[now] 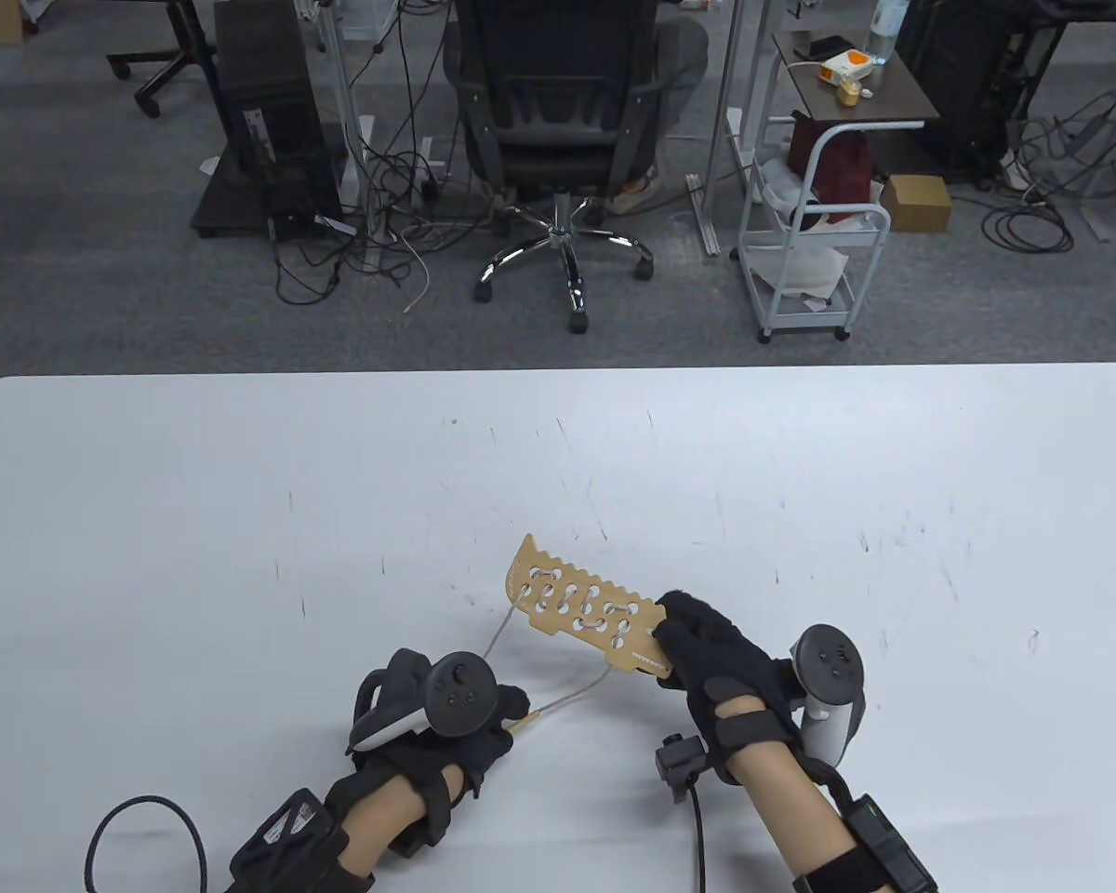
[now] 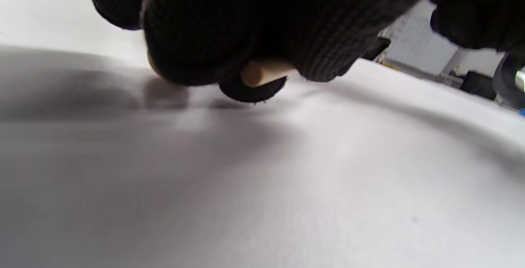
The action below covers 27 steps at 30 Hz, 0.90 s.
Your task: Thread rope through all holes on crocodile lacing toy
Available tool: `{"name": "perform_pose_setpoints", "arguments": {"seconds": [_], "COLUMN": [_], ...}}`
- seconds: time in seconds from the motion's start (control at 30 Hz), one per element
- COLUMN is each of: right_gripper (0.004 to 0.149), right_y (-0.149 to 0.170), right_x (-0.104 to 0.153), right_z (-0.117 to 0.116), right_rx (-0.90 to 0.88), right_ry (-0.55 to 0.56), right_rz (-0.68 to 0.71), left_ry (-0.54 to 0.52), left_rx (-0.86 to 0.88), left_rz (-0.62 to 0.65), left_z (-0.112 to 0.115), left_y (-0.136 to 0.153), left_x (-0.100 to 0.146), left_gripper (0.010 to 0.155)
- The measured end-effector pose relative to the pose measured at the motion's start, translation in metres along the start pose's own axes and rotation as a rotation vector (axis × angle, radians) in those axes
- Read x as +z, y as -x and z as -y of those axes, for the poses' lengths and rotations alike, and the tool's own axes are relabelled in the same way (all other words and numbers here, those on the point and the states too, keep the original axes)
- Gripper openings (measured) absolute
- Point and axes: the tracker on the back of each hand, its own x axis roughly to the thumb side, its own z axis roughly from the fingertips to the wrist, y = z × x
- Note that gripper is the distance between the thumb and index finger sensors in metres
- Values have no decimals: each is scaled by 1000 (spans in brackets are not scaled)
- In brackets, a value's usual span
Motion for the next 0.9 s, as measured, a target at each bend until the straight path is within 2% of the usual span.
{"name": "perform_pose_setpoints", "arguments": {"seconds": [0.63,0.9], "right_gripper": [53,53], "right_y": [1,1], "right_x": [0,0], "right_z": [-4,-3], "right_rx": [24,25], "right_ry": [-21,-18], "right_rz": [8,6], "left_ry": [22,-5], "left_rx": [-314,-272], "left_rz": [14,16], "left_z": [10,7], "left_y": [-32,-29], "left_x": [-1,-1], "left_gripper": [52,52]}}
